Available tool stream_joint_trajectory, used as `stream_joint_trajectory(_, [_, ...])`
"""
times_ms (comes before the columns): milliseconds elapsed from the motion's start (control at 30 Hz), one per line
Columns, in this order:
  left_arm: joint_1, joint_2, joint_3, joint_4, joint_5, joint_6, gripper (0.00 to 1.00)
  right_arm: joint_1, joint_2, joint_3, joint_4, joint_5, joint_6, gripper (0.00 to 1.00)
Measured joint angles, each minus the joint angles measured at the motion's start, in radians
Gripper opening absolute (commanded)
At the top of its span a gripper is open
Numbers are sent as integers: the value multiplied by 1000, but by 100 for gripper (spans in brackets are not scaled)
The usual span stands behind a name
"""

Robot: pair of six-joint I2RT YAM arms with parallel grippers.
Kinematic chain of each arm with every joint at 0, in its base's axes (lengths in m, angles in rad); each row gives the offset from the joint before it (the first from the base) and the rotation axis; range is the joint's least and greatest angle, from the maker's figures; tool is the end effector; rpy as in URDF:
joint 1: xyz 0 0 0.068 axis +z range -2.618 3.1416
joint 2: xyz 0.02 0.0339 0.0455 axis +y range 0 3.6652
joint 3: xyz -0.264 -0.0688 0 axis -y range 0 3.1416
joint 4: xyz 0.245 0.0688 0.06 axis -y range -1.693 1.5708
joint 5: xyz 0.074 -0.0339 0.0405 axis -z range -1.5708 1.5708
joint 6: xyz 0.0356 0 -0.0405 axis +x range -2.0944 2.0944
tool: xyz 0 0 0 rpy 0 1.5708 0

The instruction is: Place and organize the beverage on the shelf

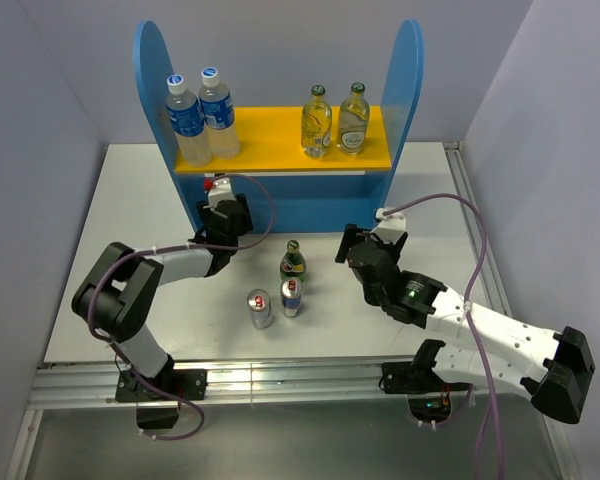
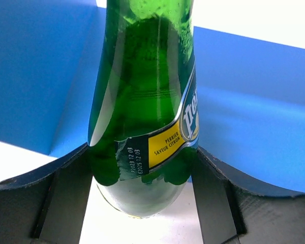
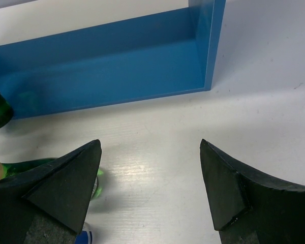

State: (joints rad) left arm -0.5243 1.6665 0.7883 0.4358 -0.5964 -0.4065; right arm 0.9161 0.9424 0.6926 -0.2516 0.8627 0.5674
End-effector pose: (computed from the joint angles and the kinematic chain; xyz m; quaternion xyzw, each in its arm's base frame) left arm 0.3055 -0.1536 0.1818 -0.1093 0.8156 -0.0075 0.5682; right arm 0.1446 0.1440 0.2779 0.0742 0.8067 0.0475 0.5843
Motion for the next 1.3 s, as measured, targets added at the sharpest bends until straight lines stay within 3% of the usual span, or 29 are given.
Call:
stream_joint_trajectory(800, [54, 199, 179, 63, -20, 35, 0, -35, 43, -7, 55, -39, -11, 85])
stream_joint_trajectory(900, [53, 203, 196, 31, -42, 13, 9, -38, 43, -15, 57, -42, -11, 85])
stream_joint_trajectory(1033, [51, 208, 217, -14, -74, -30, 39, -39, 43, -15, 58, -45, -11, 85])
stream_joint_trajectory(1133, [50, 208, 223, -37, -88, -51, 56, -40, 41, -16, 58, -46, -11, 85])
stream_joint_trajectory(1300, [50, 208, 226, -64, -93, -64, 70, -40, 30, -27, 56, -46, -10, 85])
